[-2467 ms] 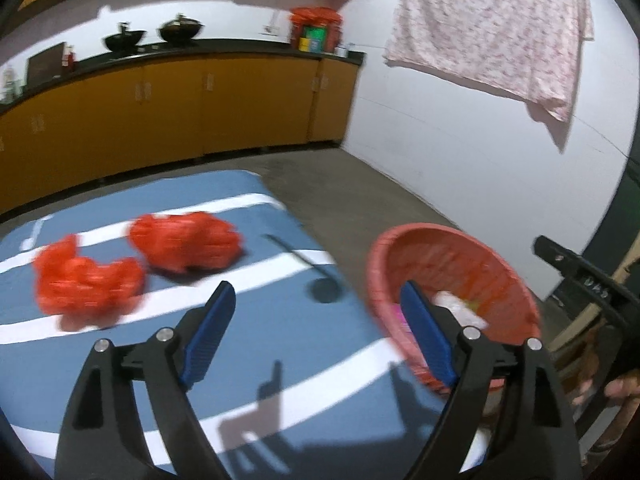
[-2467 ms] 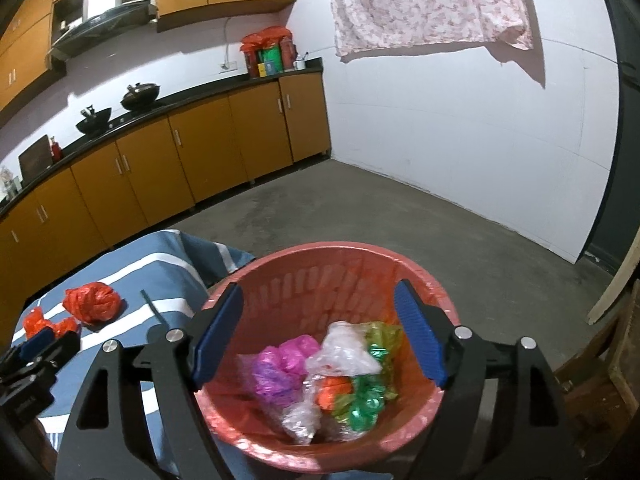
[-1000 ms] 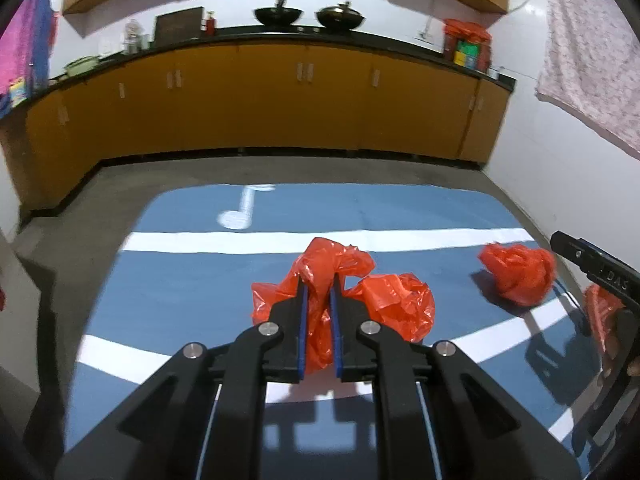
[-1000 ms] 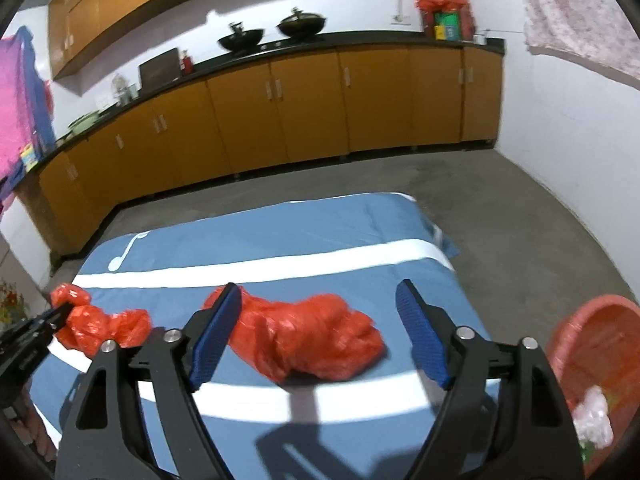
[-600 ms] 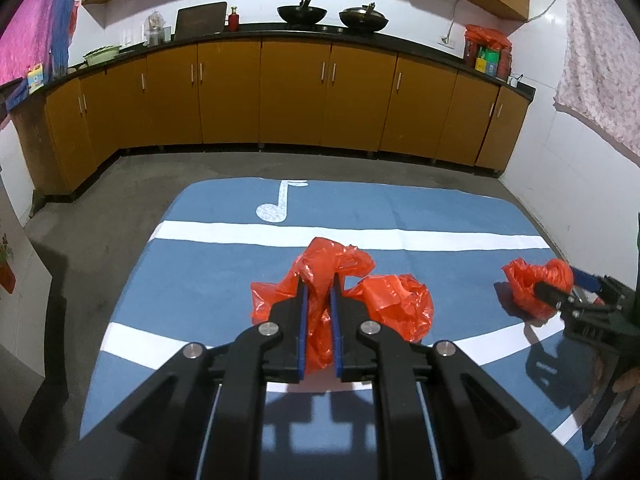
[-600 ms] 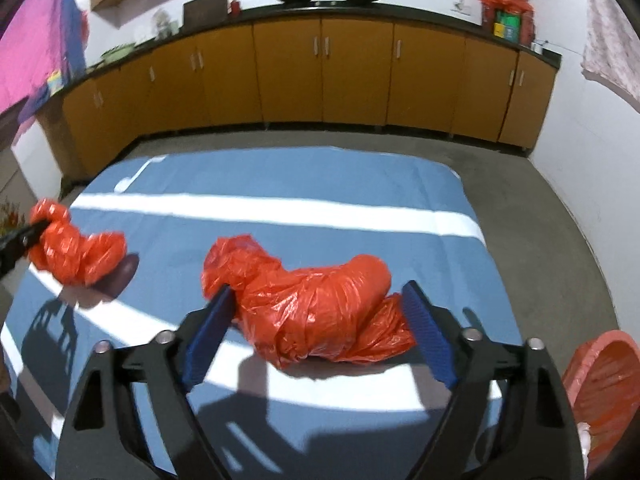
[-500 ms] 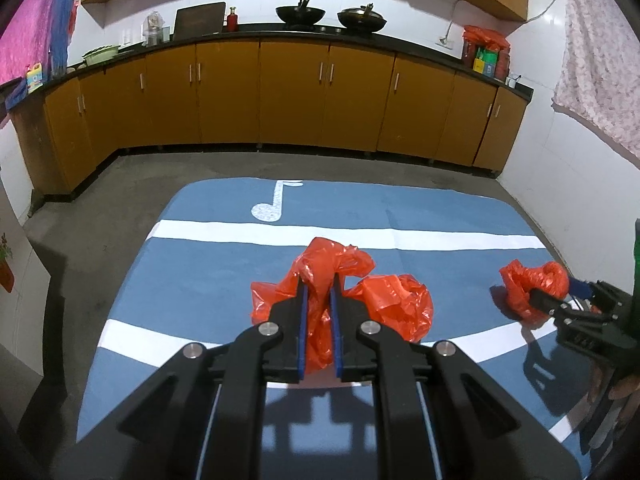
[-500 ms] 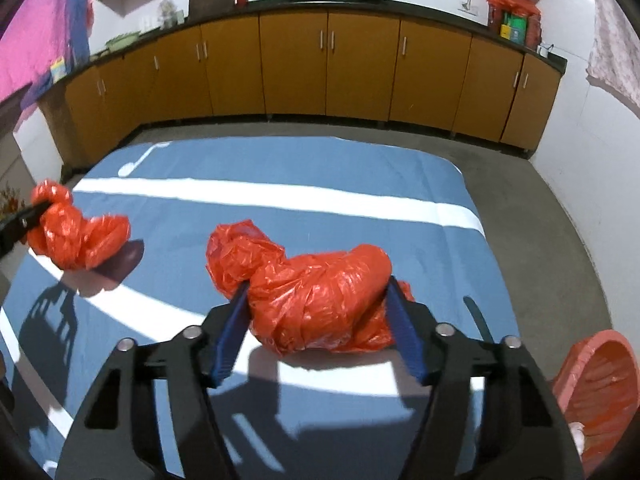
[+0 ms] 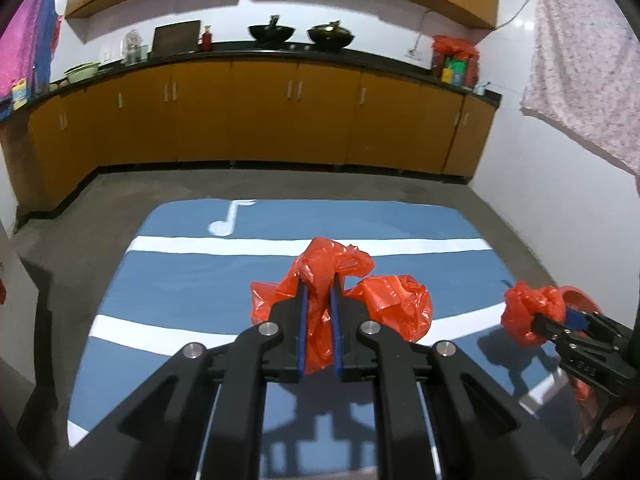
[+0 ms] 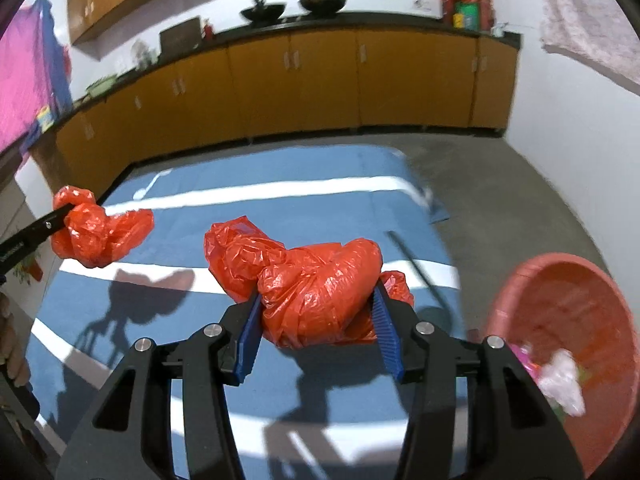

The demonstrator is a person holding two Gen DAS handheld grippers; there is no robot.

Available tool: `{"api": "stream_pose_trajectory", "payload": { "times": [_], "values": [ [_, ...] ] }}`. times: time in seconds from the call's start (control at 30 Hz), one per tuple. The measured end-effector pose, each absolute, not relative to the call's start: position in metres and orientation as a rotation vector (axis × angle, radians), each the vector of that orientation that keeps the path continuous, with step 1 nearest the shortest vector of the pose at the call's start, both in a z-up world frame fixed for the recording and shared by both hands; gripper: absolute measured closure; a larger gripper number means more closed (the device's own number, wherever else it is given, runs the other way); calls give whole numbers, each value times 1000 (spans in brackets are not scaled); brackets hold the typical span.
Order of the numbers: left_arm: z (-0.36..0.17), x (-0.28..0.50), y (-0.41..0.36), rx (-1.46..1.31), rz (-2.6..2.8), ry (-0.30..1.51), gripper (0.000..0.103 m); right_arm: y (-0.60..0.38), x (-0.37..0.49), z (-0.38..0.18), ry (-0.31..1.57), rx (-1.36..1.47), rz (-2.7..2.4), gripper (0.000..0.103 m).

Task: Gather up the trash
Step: 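Carry both red bags over the basket and open both tools to drop them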

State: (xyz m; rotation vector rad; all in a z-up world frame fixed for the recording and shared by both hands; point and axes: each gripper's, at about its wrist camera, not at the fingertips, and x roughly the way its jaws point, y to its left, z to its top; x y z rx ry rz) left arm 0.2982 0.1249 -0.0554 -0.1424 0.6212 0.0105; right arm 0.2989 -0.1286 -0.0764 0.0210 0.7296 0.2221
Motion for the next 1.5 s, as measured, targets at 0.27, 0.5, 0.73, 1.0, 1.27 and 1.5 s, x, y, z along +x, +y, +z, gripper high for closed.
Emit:
{"api": "stream_pose_trajectory", "payload": {
  "times": [0.27,0.5,0.73,1.0,1.27,1.5],
  "values": [
    [-32,272,68,-115,-113,588,92,-179,238,-38,611,50,64,52],
    [-16,253,18,-98,-225,569,92,-211,205,-20,555,56,-73,52],
    [-5,236,-31,-94,-332,556,92,-244,178,-10,522,111,-204,52],
    [-2,227,-83,-60,-421,554,92,-275,164,-10,497,167,-299,52],
    [-4,228,-122,-36,-476,561,92,-292,159,-14,486,163,-349,52],
    [-13,231,-147,-18,-520,575,92,-306,160,-24,502,198,-386,52]
  ]
}}
